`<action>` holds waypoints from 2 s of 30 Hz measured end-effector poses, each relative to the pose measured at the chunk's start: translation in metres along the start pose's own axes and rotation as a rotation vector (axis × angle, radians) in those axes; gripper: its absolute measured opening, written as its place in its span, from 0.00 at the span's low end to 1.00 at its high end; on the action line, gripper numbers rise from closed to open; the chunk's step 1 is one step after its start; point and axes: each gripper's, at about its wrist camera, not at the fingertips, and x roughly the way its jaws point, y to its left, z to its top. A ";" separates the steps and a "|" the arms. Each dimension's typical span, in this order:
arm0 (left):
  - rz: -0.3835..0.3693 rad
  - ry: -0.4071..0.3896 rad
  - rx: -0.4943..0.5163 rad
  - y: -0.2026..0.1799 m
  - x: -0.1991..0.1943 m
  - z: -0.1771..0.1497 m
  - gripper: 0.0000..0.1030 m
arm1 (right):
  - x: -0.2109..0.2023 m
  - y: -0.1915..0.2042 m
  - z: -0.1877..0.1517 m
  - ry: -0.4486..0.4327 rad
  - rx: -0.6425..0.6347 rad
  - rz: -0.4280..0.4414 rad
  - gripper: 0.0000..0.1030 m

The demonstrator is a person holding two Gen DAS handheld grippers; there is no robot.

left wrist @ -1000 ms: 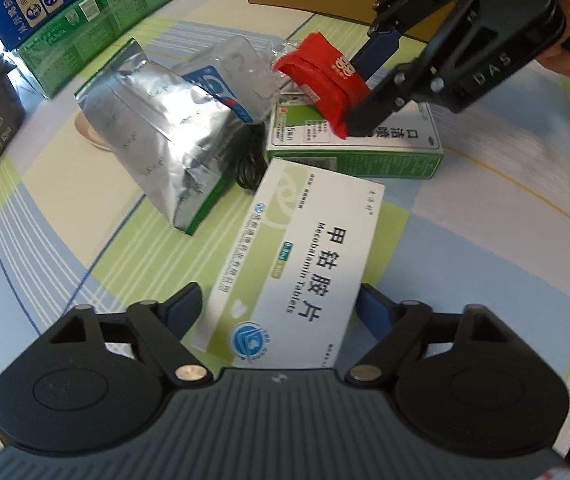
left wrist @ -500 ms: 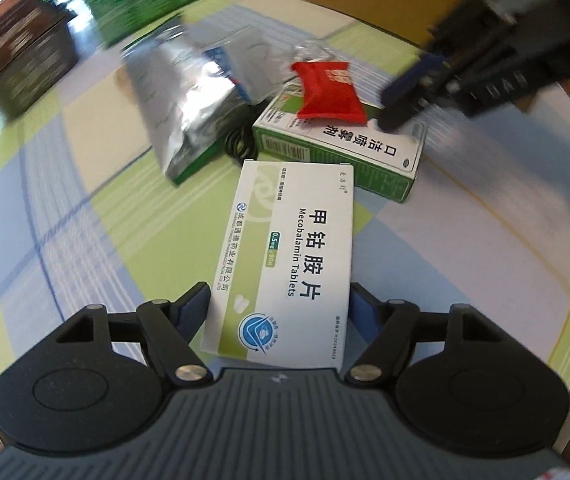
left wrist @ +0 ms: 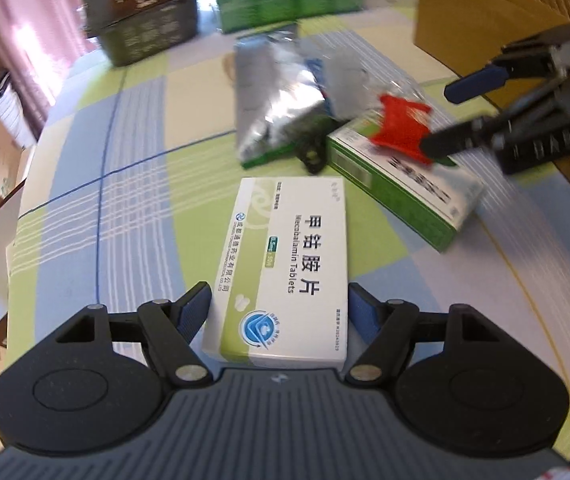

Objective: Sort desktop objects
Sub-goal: 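Grasp the red candy packet with the right tool while the left tool grasps the white Mecobalamin box, then lift the red packet and Mecobalamin box and carry both toward the cardboard box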

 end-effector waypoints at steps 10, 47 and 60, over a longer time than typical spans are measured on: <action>-0.021 -0.035 0.021 0.003 0.006 0.000 0.81 | 0.025 -0.011 0.009 0.030 0.011 0.031 0.70; -0.022 -0.061 -0.007 0.004 0.025 0.009 0.73 | -0.017 0.005 -0.006 0.036 0.199 0.013 0.39; -0.017 -0.031 -0.065 0.008 0.027 0.016 0.65 | -0.020 0.005 -0.005 0.020 0.210 0.008 0.39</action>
